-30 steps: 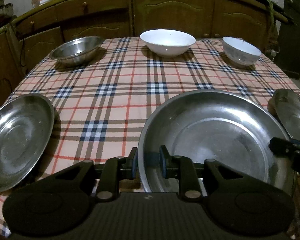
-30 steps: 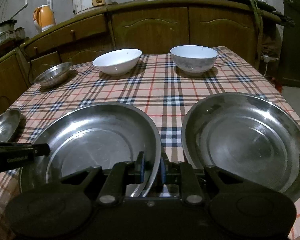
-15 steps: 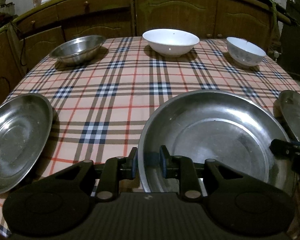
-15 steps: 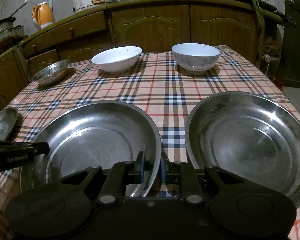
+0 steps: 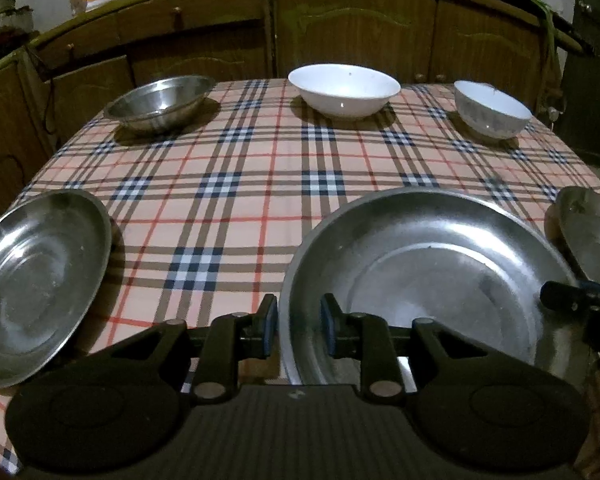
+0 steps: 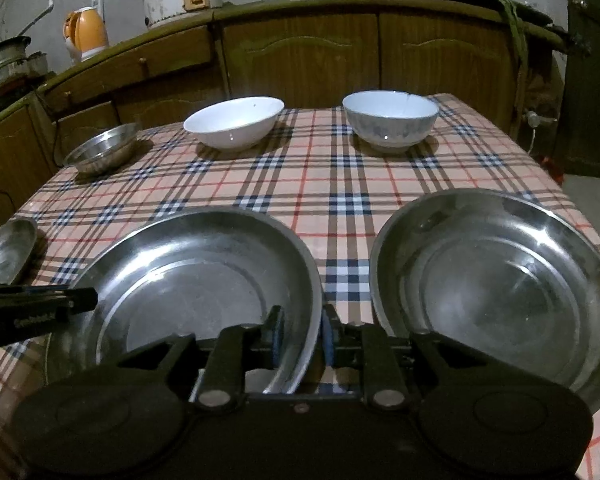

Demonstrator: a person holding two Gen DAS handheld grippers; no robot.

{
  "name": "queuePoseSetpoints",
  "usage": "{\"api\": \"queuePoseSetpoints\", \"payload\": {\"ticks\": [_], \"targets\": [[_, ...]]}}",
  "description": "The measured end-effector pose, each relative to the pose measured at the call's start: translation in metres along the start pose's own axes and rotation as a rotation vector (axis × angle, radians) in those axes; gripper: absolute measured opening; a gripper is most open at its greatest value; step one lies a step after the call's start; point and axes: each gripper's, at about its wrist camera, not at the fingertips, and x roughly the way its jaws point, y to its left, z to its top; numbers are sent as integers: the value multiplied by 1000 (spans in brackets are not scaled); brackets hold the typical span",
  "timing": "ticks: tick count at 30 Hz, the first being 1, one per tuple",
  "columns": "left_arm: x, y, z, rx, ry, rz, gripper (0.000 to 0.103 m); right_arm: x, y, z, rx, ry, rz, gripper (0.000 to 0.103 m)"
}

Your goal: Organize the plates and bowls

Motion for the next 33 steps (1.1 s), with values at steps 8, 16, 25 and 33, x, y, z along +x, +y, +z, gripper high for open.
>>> {"api": "queuePoseSetpoints", "payload": {"ticks": [8, 16, 25, 33], "targets": [[-13, 5, 5, -25, -20, 4, 36, -19, -4, 8, 7, -48, -5, 38], [-31, 5, 12, -42, -50, -7, 41, -41, -7, 17, 8, -92, -7, 42], [-51, 0, 18, -51, -81, -31, 45, -62, -12, 22, 12, -128, 4, 47], [-58, -15, 22, -41, -79, -76, 45, -80, -23, 27, 6, -145, -21, 47]]}}
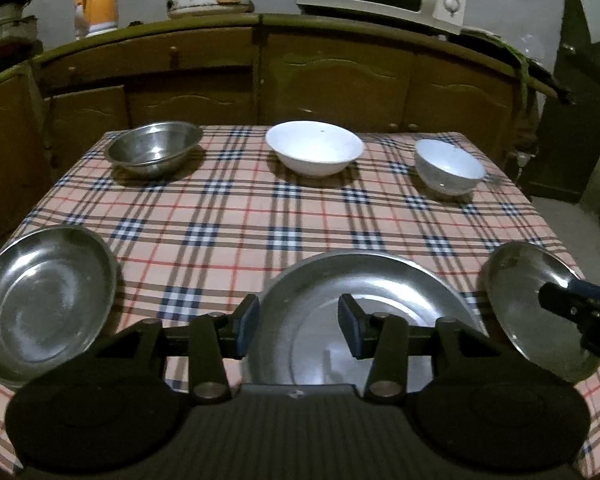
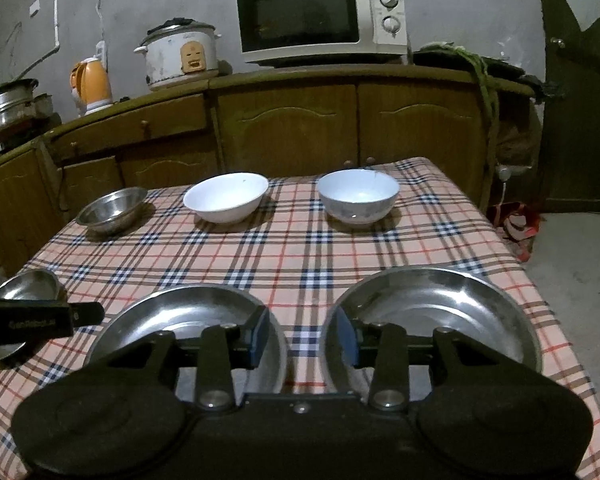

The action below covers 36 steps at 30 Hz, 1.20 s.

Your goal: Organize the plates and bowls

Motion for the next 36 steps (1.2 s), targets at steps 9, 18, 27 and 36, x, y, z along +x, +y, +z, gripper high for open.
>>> {"api": "queuePoseSetpoints", "payload": {"ticks": [9, 18, 27, 36], "targets": [[-2, -24, 7, 37, -2, -49, 45, -12, -22, 6, 14, -8, -39, 48], [7, -52, 8, 78, 2, -95, 45, -18, -46, 4, 26, -10, -81, 48], [19, -84, 14, 131, 17, -121, 45, -14, -85, 6, 25, -8, -139, 59], [40, -121, 15, 189, 40, -142, 45, 1, -138, 1, 112, 19, -207, 65]]}}
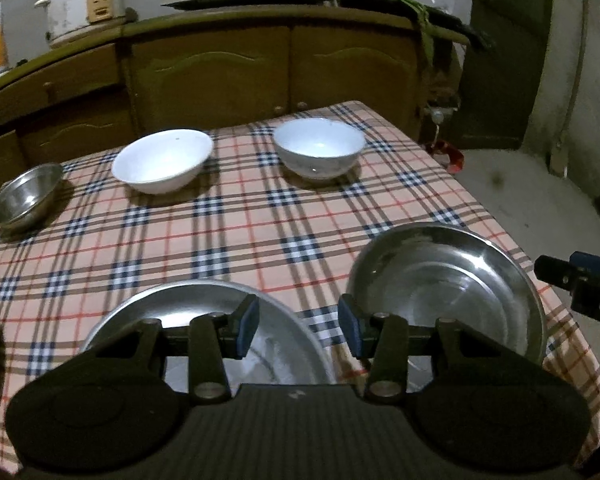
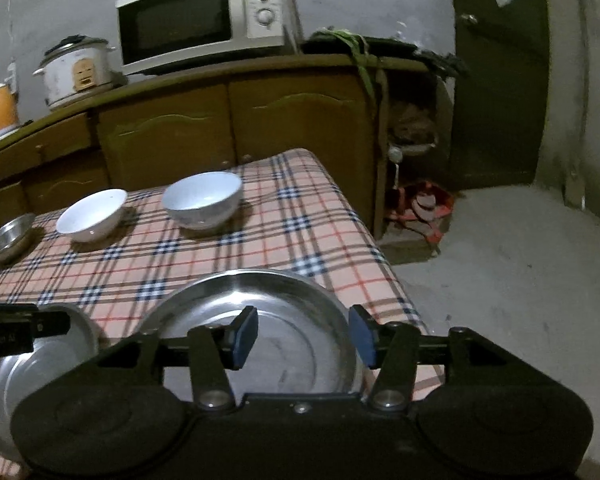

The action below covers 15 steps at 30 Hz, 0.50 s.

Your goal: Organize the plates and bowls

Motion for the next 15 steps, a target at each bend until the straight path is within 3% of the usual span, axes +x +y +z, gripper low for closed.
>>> {"api": "queuePoseSetpoints", "payload": {"ticks": [12, 15], "targets": [[39, -18, 11, 50, 48, 3, 46, 32, -22, -5, 126, 98, 21, 72], [49, -21, 12, 53, 63, -4, 46, 39, -29, -6, 161, 125, -9, 73]]}}
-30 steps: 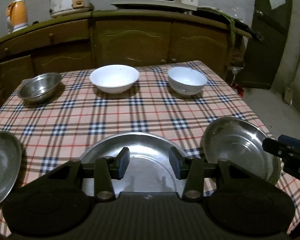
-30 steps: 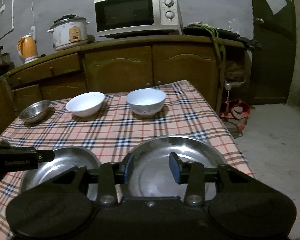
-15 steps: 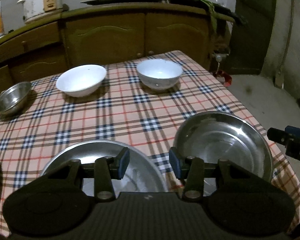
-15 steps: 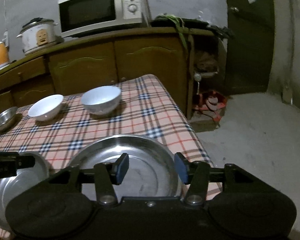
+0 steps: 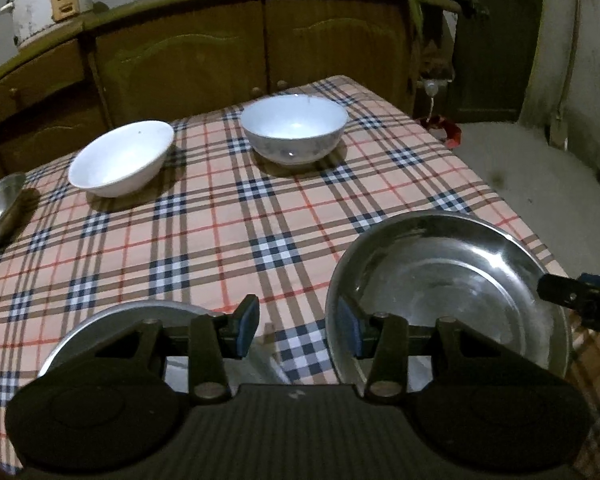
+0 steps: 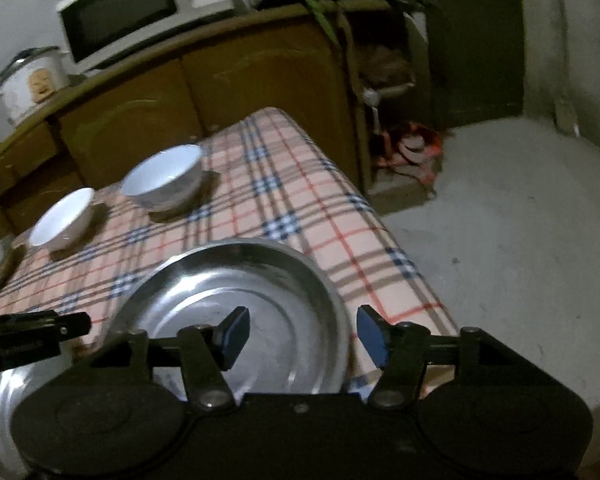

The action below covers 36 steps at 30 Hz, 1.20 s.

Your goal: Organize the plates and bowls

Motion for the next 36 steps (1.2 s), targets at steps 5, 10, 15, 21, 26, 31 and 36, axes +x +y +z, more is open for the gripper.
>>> {"api": "queuePoseSetpoints", "payload": {"ticks": [5, 10, 15, 21, 26, 31, 36], "targets": [[13, -7, 3, 25, 14, -15, 46, 9, -6, -1, 30, 35, -4, 73], [25, -13, 4, 46, 32, -27, 46, 15, -6, -2, 35, 56, -19, 73], [34, -20, 6, 66, 45, -49, 46, 22, -8, -3, 55, 84, -15, 73], [44, -29, 6, 94, 69, -76, 44, 27, -10, -5, 70, 114, -15, 73], [44, -33, 6, 113, 68, -67, 34, 28, -9, -5, 69, 125, 2, 65], [44, -33, 7, 119, 76, -56, 29, 28, -10, -5, 71, 116, -15, 46], [36, -34, 9, 114, 59, -59, 29, 22, -13, -3, 79, 85, -12, 45]]}}
